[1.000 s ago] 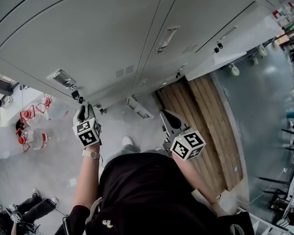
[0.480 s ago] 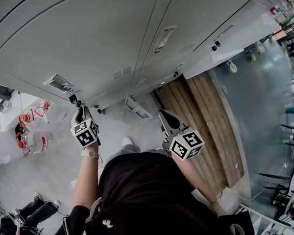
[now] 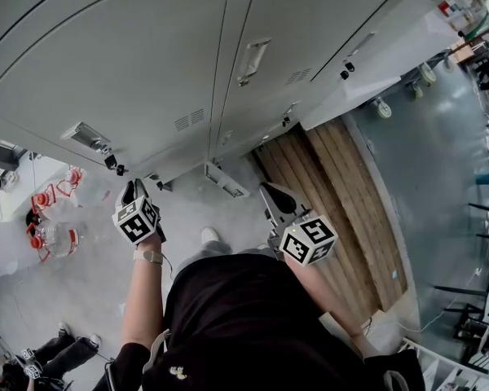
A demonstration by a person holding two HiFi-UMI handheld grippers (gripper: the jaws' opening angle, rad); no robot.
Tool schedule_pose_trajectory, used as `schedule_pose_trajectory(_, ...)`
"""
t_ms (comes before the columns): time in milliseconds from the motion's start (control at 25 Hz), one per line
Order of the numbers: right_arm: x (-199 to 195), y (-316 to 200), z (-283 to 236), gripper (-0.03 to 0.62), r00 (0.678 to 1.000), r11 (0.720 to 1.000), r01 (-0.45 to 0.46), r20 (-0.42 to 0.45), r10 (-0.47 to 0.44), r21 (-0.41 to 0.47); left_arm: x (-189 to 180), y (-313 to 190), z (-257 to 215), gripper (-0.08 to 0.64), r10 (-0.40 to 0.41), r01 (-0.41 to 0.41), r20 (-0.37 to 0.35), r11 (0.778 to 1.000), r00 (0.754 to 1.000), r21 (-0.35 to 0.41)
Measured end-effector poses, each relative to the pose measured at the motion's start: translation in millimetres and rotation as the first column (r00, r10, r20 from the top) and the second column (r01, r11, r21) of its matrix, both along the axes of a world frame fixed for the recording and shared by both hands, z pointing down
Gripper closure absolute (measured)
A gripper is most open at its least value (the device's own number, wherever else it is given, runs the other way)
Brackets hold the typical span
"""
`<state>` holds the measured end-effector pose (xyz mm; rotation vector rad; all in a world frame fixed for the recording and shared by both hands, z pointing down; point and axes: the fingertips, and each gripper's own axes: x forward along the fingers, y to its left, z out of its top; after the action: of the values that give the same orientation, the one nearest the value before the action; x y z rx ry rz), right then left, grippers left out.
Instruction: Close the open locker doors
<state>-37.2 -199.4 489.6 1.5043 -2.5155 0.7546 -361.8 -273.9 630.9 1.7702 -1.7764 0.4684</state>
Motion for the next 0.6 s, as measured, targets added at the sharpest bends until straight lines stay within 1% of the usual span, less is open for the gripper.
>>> schedule_pose_trajectory(120,10,6,-3,0.563,1.000,1.000,0.000,0.001,0.000,0.004,20,13,-3,0.488,0.040,-0.040,-0.010,0.999,0.999,-0.007)
schedule_pose_trajectory(200,19,11,-5,0.563,1.000,1.000,-0.004,0.004,0.004,0.008,40,21,-7,0.504,0.089,-0.089,-0.013,0.996,0.996,-0.007)
schedule_pose_trajectory(280,28,17,-8,0.563,1.000,1.000,-0.006,0.004,0.006,0.013,64,30,-11,0.516,0.148,-0.148,-0.009,0.989,0.989,-0.005)
schedule_pose_trajectory(360,38,24,-11,0.563,1.000,1.000,-0.004,0.001,0.004,0.020,91,38,-16,0.526,0.214,-0.214,-0.001,0.977,0.977,0.005)
schedule_pose_trajectory(440,49,32,-14,0.563,1.000,1.000,-0.009,0.001,0.008,0.029,119,43,-24,0.532,0.284,-0.284,0.015,0.958,0.959,0.024)
schedule_pose_trajectory(480,55,36,-16,0.563,1.000,0.999,-0.015,0.001,0.015,0.033,133,45,-29,0.534,0.322,-0.323,0.028,0.946,0.946,0.037)
schedule_pose_trajectory(600,79,49,-19,0.563,0.999,0.998,-0.040,-0.006,0.040,0.040,180,51,-49,0.540,0.434,-0.440,0.080,0.894,0.897,0.083)
